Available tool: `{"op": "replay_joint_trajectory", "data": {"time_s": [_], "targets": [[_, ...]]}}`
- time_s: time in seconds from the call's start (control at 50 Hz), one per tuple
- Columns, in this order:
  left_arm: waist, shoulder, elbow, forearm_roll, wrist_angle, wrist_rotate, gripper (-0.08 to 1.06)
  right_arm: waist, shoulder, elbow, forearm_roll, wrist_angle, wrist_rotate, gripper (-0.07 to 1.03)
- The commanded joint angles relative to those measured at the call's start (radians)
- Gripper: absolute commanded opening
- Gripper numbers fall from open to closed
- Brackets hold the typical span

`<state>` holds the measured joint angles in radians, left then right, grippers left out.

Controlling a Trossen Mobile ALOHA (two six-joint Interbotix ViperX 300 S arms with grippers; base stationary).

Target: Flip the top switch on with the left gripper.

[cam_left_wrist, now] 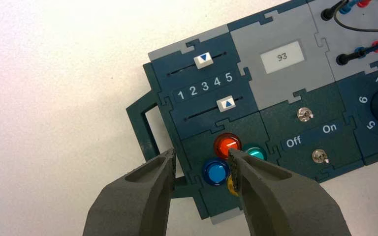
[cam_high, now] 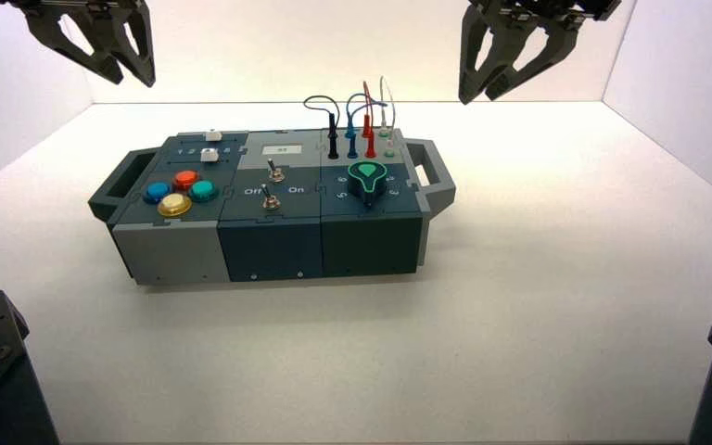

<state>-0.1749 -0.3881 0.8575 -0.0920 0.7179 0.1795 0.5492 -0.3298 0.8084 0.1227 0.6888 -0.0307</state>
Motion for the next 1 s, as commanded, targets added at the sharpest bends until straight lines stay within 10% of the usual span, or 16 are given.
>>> {"op": "replay_joint_trajectory", "data": {"time_s": [0.02,0.58,1.0], "targets": [[-0.012,-0.011,-0.025,0.002,-0.005,0.002,0.57,-0.003,-0.008,-0.006,0.005,-0.006,0.003,0.50],[-0.025,-0.002,-0.029,-0.003,-0.006,0.003,0.57,-0.003,0.012,-0.017,0.006,-0.028,0.009,0.51],[-0.179,0.055,-0.018,-0.008,-0.032,-0.015,0.57,-0.084,0.216,-0.092,0.009,-0.098,0.021,0.43]]}}
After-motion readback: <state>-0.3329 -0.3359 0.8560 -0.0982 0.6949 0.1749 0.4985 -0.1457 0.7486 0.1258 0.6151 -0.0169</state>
